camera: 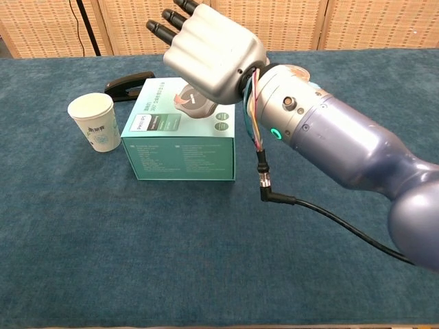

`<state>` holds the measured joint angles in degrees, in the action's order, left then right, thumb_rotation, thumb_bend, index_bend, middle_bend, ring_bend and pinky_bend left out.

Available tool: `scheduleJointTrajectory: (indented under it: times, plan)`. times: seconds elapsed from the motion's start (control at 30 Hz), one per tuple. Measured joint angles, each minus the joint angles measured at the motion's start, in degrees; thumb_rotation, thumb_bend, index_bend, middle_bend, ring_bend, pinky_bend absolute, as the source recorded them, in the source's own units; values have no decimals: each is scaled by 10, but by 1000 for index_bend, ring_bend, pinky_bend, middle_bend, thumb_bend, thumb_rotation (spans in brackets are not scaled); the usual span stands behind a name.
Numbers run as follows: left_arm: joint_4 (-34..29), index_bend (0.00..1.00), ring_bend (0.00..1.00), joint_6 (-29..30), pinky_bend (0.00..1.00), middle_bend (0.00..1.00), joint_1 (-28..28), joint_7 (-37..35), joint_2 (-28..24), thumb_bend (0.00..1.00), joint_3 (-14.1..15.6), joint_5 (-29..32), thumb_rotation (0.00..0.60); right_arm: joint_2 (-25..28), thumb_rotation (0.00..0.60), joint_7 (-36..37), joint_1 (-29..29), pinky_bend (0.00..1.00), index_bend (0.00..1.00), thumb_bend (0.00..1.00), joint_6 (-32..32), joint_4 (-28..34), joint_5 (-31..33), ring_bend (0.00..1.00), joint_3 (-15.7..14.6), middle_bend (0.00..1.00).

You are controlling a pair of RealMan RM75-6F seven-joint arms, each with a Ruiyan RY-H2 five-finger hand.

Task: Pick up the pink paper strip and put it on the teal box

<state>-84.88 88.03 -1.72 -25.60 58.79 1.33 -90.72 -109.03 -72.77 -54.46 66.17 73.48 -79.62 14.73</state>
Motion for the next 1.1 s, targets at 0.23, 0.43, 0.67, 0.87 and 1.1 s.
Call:
scheduleJointTrajectory:
  times: [0.23,0.43,0.67,0.87,1.1]
  plan:
    - [3,0,0,-6,0,0,-2,-12,-4,0,1,1,600,-17,600,-25,0,0,622,536,3,-21,5,0,-10,0]
    - [4,0,0,-7,0,0,-3,-17,-6,0,2,1,600,-24,600,-32,1,0,497,535,6,-25,11,0,-10,0]
    - [4,0,0,-6,0,0,-2,-18,-7,0,3,-1,600,-21,600,-37,5,0,299,535,9,-13,18,0,-10,0]
    - [3,0,0,-6,0,0,-1,-16,-7,0,4,-1,600,-13,600,-45,10,0,260,535,13,1,23,0,-11,0]
    - [2,0,0,-10,0,0,-3,-13,-7,0,3,0,600,6,600,-52,14,0,212,535,26,24,21,0,-6,0]
